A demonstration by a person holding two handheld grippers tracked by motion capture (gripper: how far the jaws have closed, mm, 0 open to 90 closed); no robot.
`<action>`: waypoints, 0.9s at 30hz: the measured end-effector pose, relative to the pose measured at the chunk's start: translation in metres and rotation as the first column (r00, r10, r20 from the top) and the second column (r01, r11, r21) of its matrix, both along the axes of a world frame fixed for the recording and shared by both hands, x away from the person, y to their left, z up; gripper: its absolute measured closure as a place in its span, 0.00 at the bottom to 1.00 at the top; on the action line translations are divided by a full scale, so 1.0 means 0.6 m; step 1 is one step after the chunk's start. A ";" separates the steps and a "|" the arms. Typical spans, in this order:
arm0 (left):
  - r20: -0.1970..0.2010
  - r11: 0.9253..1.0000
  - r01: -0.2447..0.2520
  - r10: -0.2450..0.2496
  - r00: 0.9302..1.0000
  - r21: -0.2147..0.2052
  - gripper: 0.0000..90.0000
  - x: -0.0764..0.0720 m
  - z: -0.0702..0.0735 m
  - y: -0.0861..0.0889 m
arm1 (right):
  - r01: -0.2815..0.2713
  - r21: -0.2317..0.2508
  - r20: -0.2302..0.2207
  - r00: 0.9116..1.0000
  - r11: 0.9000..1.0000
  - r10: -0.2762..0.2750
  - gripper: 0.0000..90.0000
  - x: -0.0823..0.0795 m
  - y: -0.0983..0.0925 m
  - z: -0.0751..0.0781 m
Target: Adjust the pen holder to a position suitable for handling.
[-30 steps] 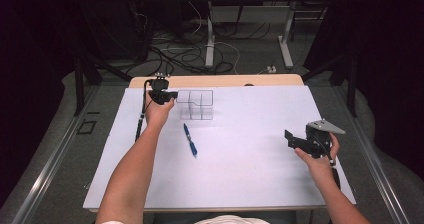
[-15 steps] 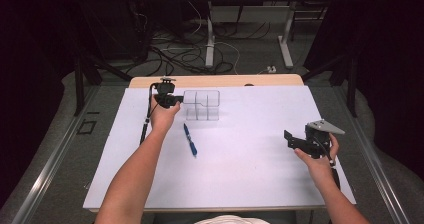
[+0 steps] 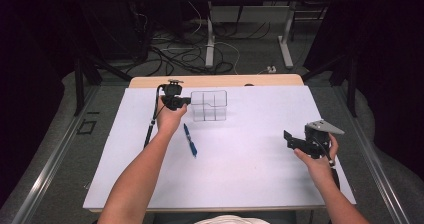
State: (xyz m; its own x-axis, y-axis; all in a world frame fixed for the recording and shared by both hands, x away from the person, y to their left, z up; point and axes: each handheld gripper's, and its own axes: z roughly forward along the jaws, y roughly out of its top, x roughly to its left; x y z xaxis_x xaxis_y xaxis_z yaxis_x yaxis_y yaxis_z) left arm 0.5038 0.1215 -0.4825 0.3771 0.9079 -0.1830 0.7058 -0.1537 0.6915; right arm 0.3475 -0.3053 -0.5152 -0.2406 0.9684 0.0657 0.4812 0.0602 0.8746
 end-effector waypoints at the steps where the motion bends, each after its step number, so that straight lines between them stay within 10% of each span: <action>1: 0.001 1.000 -0.001 0.001 1.000 -0.003 1.00 0.001 -0.001 -0.002 | 0.000 0.001 -0.001 1.000 1.000 0.000 0.19 0.000 0.000 0.000; 27: 0.060 0.999 -0.016 0.018 0.998 -0.032 1.00 0.016 0.001 -0.027 | -0.003 0.003 0.000 1.000 1.000 0.003 0.19 0.002 0.002 0.000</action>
State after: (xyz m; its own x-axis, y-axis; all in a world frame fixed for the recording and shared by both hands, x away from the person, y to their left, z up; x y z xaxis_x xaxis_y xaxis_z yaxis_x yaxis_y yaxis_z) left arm 0.5133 0.1054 -0.4817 0.3726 0.9085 -0.1890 0.6650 -0.1194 0.7372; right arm 0.3485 -0.3043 -0.5155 -0.2438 0.9674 0.0692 0.4814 0.0588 0.8745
